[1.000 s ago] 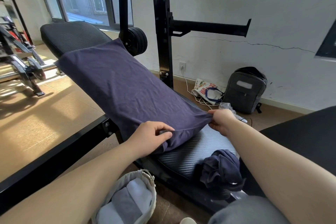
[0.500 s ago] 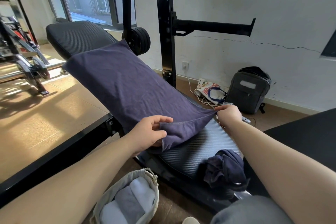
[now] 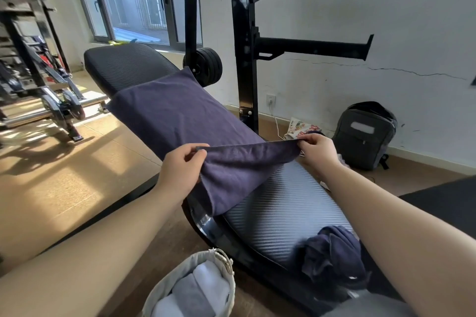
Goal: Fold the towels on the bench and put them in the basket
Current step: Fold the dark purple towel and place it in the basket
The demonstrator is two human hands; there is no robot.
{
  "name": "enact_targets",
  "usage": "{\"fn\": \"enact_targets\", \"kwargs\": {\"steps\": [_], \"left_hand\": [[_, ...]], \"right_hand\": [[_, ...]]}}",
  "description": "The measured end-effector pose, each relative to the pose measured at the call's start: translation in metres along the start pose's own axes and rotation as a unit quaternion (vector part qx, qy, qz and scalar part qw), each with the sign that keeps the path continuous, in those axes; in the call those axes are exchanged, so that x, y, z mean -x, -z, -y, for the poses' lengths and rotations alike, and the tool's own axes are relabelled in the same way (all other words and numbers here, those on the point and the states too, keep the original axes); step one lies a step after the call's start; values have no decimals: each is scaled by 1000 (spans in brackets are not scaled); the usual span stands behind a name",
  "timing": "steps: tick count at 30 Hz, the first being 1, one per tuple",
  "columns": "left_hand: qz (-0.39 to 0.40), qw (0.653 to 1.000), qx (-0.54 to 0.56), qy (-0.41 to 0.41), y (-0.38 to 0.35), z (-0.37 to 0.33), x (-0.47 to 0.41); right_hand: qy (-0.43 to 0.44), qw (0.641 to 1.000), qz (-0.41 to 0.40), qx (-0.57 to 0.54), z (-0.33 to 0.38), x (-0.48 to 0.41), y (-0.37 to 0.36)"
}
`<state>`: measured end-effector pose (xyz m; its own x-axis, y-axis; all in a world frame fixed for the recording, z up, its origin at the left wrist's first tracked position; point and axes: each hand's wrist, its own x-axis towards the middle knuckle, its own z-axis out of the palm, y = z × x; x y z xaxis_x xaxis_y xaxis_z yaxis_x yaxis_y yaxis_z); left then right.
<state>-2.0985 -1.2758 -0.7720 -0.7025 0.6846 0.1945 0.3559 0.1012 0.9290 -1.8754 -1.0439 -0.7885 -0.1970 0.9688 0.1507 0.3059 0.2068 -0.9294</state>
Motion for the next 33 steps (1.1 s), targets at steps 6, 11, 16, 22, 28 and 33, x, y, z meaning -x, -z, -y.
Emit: {"fn": "enact_targets", "kwargs": {"steps": [6,11,16,22,28,33], "left_hand": [[-84,996,-2,-12,34,-11,-20],[-118,993,-11,-17,63,-15,-41],[-151,988,-11,-13,87,-13,-63],[-177,984,-26,-21,112,-7,-95],[-204,979,-14,-16,130,-4,-128],[-243,967,71,25,143,4,-152]], "right_hand": [[-5,995,42,-90,45,-12,-29],[35,992,58,-110,85,-31,-58],[79,989,60,-114,121,-49,-92],[122,988,53,-75,154,-80,-137],[161,985,53,-41,180,-115,-183],[174,982,68,-35,203,-135,-224]]}}
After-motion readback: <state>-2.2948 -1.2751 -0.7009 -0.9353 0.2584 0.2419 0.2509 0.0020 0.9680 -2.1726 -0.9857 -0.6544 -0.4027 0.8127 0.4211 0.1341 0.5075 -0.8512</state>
